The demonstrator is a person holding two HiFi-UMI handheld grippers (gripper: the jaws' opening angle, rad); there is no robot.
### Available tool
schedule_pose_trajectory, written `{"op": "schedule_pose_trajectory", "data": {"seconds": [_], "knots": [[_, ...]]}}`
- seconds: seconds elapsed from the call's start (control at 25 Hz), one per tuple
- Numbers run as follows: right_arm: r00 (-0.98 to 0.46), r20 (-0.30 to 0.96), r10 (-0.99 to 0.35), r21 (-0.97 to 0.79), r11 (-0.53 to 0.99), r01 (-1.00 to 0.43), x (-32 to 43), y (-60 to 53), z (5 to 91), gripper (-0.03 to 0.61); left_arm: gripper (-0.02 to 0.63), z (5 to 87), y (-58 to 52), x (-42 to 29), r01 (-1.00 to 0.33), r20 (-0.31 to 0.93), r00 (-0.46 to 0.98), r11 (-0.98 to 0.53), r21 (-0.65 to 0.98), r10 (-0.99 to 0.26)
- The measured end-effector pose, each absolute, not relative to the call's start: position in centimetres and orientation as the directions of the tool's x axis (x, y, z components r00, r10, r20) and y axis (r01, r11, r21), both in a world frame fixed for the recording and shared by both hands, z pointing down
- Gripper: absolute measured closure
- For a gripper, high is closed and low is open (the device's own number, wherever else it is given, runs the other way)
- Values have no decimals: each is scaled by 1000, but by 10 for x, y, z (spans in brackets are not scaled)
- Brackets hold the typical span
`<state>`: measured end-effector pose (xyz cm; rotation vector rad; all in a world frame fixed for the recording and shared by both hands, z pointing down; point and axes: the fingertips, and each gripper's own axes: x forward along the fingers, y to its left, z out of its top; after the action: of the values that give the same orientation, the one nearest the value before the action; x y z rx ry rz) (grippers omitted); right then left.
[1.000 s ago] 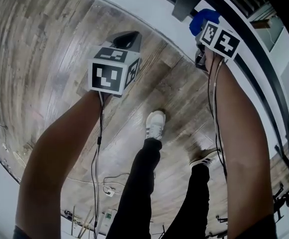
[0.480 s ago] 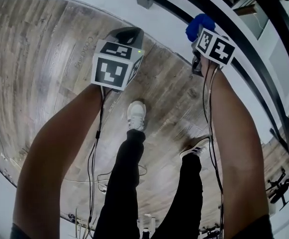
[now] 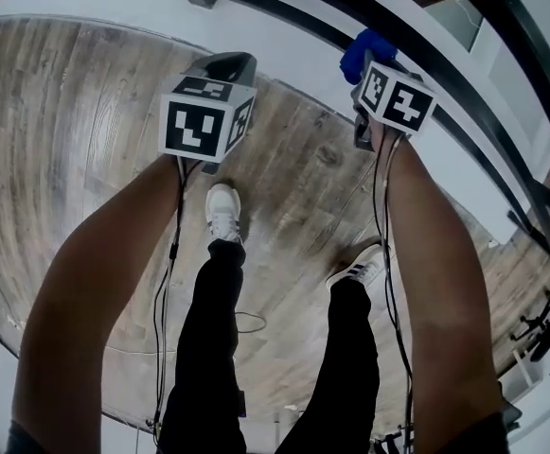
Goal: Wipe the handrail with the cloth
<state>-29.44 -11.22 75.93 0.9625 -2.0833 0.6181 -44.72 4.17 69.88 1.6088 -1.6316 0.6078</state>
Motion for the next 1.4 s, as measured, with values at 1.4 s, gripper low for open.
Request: {"op": "schedule_pose_trajectory", "data": {"seconds": [1.4], "knots": [[-326,797,-509,-58,473,-879,176,-190,757,509,607,725,-98,-32,-964,791,248,-222,146,-559]]}}
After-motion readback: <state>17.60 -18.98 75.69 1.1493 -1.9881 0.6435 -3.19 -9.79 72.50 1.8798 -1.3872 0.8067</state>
